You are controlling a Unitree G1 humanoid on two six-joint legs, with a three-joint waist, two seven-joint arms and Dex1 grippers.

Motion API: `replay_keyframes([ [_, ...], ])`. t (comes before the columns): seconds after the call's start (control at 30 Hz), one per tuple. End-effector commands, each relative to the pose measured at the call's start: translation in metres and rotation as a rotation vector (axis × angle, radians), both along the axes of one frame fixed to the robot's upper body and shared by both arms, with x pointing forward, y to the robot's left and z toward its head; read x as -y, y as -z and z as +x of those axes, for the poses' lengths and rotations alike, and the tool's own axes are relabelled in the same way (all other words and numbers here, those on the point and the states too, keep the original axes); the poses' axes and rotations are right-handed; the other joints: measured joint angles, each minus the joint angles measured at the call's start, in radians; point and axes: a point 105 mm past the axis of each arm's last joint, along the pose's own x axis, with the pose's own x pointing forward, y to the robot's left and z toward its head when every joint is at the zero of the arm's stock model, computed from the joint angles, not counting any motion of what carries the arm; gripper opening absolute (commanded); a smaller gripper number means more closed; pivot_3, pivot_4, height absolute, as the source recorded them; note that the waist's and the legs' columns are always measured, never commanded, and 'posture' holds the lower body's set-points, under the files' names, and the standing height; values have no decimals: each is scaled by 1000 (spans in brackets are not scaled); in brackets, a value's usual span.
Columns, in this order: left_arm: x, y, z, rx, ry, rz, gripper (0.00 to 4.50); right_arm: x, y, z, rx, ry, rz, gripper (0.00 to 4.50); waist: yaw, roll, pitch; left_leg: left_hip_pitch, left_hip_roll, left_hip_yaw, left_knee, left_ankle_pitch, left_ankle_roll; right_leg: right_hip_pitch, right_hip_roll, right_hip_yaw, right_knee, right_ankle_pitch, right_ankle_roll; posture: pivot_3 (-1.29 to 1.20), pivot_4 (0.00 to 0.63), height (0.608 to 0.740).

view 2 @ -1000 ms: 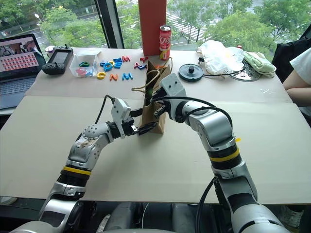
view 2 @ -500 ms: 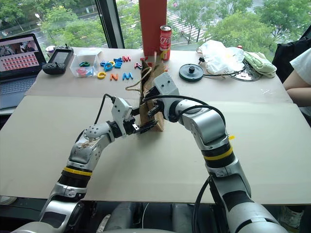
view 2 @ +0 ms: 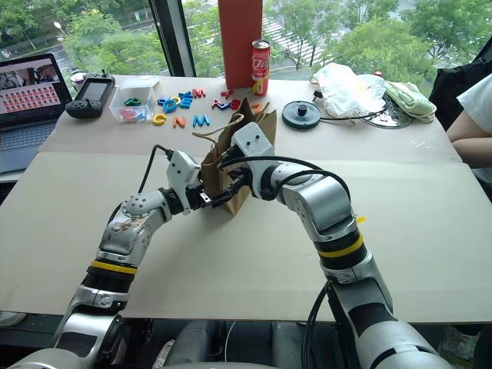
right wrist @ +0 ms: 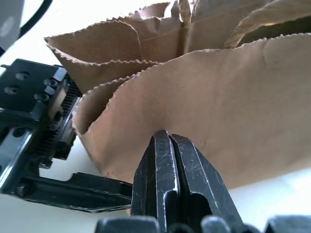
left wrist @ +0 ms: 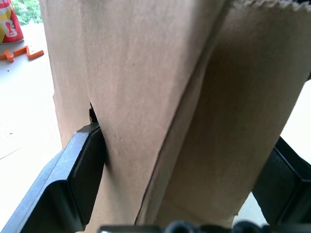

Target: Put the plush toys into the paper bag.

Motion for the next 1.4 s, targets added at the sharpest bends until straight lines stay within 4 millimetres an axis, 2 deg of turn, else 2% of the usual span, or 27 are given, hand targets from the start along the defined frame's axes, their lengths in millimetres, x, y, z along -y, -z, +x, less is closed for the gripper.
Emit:
replay_keyframes([
  [0.03,0,-14,6,65,-13,-8,4250,-8,-11,-7,33,-34,24,23,1,0,0,0,0,0,0,0,0,0,0,0,0,0,0,0,150,739],
  [0.33,5,-11,10,85,-20,-19,4250,-7,-10,-8,28,-27,22,23,1,0,0,0,0,0,0,0,0,0,0,0,0,0,0,0,150,739],
  [0.47,4,-12,13,105,-36,-23,3202,-7,-11,-7,28,-25,21,0,1,0,0,0,0,0,0,0,0,0,0,0,0,0,0,0,150,739],
  [0.63,3,-12,15,110,-44,-24,1391,-3,-13,-6,34,-15,20,0,1,0,0,0,-1,0,0,0,0,0,0,0,0,0,0,0,150,739],
  [0.67,2,-12,16,111,-47,-24,1180,-1,-13,-6,35,-10,19,0,1,0,0,0,-1,0,0,0,0,0,0,0,0,0,0,0,150,739],
  [0.7,2,-12,17,112,-49,-26,700,3,-13,-6,37,-5,16,0,1,0,0,0,-1,0,0,0,0,0,0,0,0,0,0,0,150,739],
  [0.77,1,-13,17,114,-53,-29,24,11,-14,-6,41,9,8,0,1,0,0,-1,-1,0,0,0,0,0,0,0,0,0,0,0,150,739],
  [1.07,-3,-13,16,114,-67,-52,24,59,-16,-17,70,62,-31,0,2,0,0,-2,-1,-1,0,0,0,0,-1,-1,0,0,0,0,150,739],
  [1.27,-3,-16,15,123,-63,-65,24,76,-17,-16,75,99,-16,0,-1,0,0,-2,-1,-1,0,0,0,-1,0,-1,-1,0,0,0,150,739],
  [1.4,-3,-19,12,134,-45,-72,24,79,-19,-15,86,99,5,0,1,0,0,-2,-1,-1,0,0,0,-1,0,-1,-1,0,0,0,150,739],
])
